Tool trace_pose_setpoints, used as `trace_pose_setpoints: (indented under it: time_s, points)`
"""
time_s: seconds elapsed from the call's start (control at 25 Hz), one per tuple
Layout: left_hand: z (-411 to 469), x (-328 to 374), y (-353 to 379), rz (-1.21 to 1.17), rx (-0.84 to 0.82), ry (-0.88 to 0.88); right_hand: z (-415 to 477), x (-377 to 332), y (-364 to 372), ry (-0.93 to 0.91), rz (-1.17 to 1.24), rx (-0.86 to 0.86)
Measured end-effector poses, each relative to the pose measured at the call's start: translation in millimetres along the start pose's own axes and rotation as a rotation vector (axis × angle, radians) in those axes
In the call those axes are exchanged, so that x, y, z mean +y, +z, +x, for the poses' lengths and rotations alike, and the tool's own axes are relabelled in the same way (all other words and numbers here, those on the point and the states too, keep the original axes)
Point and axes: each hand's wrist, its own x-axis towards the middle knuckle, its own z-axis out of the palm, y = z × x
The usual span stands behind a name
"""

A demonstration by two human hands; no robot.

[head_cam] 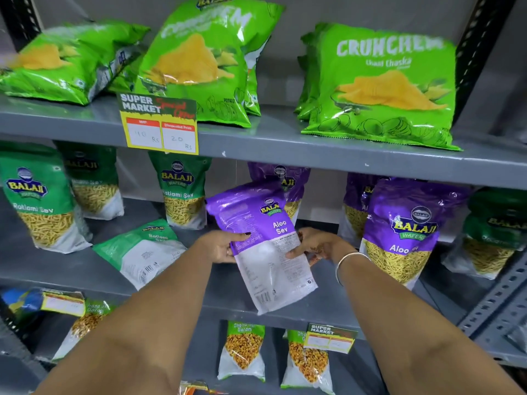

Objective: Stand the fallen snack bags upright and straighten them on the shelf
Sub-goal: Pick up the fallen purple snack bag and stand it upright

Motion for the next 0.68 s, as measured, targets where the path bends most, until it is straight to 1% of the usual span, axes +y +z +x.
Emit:
trace_pose_setpoints:
  time_s: [0.12, 0.2, 0.32, 0.4, 0.48, 0.56, 0.68]
  points:
    - [-3, 22, 13, 0.116, 0.045, 0.167, 2, 2, 5, -0.14, 0.115, 0.168]
    - [0, 31, 22, 0.165, 0.084, 0.285, 21, 16, 12, -0.224, 0.181, 0.362]
    - [18, 31, 26, 0.257, 0.111, 0.44, 28, 26, 25, -0.252, 0.232, 0.541]
    - [24, 28, 27, 0.277, 0.1, 0.493, 26, 28, 27, -0.24, 0.247, 0.604]
    - [26, 27, 25, 0.272, 0.059, 0.465, 28, 30, 27, -0.224, 0.233, 0.604]
    - [23, 22, 23, 0.331, -0.002, 0.356, 30, 29, 27, -0.197, 0.227, 0.603]
    - [25, 13, 14, 0.409, -0.017, 0.234, 30, 33, 28, -0.066, 0.197, 0.612]
